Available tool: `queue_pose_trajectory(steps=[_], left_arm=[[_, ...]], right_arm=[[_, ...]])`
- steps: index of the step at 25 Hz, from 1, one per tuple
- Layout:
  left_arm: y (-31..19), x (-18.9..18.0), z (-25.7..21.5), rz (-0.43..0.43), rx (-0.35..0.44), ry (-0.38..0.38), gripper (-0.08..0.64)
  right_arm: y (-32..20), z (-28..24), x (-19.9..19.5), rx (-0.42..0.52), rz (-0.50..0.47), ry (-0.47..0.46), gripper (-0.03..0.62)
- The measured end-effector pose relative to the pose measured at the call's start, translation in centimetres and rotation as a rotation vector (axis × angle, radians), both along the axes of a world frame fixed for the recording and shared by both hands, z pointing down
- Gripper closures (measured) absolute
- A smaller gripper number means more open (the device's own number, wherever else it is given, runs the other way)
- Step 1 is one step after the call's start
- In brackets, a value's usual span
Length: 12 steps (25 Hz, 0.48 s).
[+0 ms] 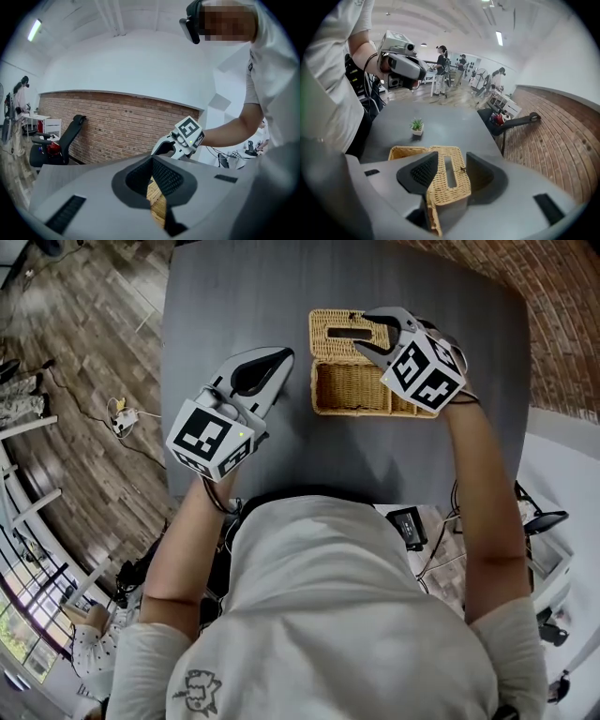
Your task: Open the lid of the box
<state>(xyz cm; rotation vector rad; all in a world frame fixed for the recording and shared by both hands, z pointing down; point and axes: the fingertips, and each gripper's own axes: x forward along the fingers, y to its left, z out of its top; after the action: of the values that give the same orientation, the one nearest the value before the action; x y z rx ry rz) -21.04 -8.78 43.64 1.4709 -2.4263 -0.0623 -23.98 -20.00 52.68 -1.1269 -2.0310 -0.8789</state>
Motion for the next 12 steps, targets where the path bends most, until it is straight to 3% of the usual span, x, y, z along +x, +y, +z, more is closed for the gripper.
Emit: queue_pose_trajectory(steps=[6,12], left_arm=[[0.0,2.7,-1.2,0.005,0.002,-0.027,0.549],[-0.1,6.0,-1.5,-0.012,0.01,-0.04,0.549]], right_arm=[[0.4,-3.0,3.5,-0.097,0.064,-0.047,0.403],[0.4,-5.2,7.7,-0.256,0.153,-0.067,0.42]])
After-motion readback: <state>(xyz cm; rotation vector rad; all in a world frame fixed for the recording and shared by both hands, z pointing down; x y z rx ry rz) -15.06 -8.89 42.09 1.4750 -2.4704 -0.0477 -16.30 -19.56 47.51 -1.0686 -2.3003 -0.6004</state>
